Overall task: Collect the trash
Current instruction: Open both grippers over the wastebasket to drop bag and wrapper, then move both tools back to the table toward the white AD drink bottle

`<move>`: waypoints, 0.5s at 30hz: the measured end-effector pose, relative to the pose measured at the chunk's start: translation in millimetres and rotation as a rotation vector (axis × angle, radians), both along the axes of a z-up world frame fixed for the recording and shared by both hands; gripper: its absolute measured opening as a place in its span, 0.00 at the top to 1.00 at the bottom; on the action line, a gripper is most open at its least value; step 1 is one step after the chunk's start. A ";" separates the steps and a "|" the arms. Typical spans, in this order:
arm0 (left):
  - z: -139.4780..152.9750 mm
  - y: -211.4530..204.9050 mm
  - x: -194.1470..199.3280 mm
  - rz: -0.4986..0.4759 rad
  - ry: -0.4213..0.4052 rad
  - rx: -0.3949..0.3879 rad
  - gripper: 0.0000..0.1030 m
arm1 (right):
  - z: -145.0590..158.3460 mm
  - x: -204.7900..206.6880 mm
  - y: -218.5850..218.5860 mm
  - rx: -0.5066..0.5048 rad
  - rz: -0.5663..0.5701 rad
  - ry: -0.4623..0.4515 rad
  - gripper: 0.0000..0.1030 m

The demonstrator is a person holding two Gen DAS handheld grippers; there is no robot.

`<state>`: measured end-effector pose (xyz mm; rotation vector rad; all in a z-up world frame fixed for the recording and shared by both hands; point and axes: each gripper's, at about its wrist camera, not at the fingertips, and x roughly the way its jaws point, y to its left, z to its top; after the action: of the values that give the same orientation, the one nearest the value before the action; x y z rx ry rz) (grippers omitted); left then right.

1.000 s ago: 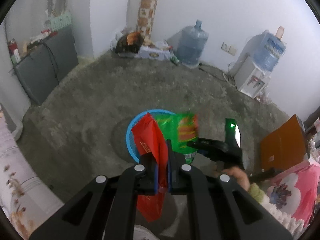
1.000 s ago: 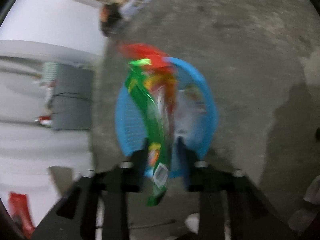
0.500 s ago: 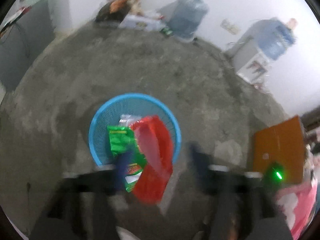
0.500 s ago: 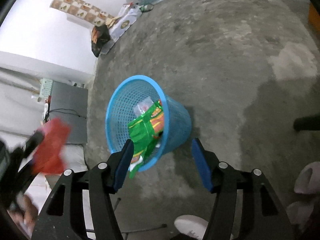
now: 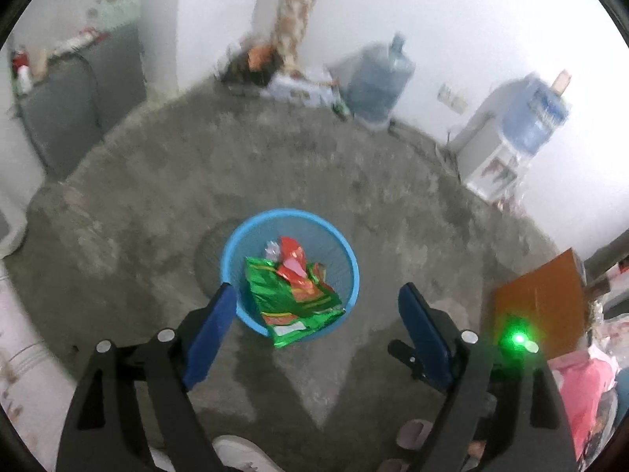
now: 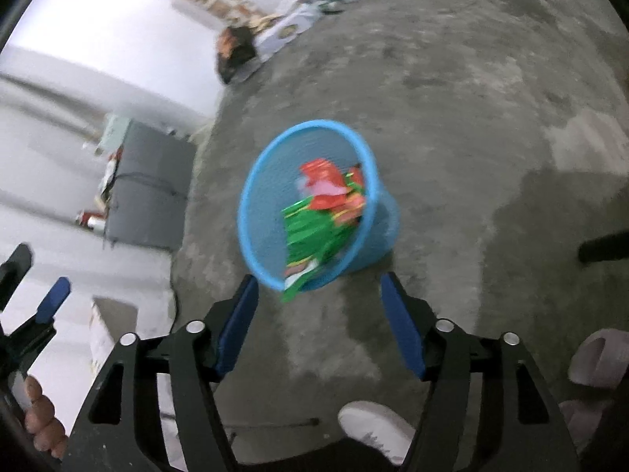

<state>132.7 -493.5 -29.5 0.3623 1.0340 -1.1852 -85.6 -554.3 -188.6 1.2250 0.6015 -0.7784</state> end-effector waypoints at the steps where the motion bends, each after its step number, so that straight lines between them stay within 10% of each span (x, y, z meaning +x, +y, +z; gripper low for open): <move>1: 11.6 17.5 0.8 0.016 -0.013 -0.026 0.17 | 7.2 4.0 4.7 -0.019 0.016 0.008 0.35; 15: 99.2 290.1 -0.6 0.367 -0.214 -0.211 0.09 | 120.1 70.0 107.1 -0.457 0.343 0.135 0.08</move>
<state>132.1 -203.4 69.7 0.1210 0.7422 -0.8915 -15.7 -447.1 -68.5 0.6328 0.6775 -0.6623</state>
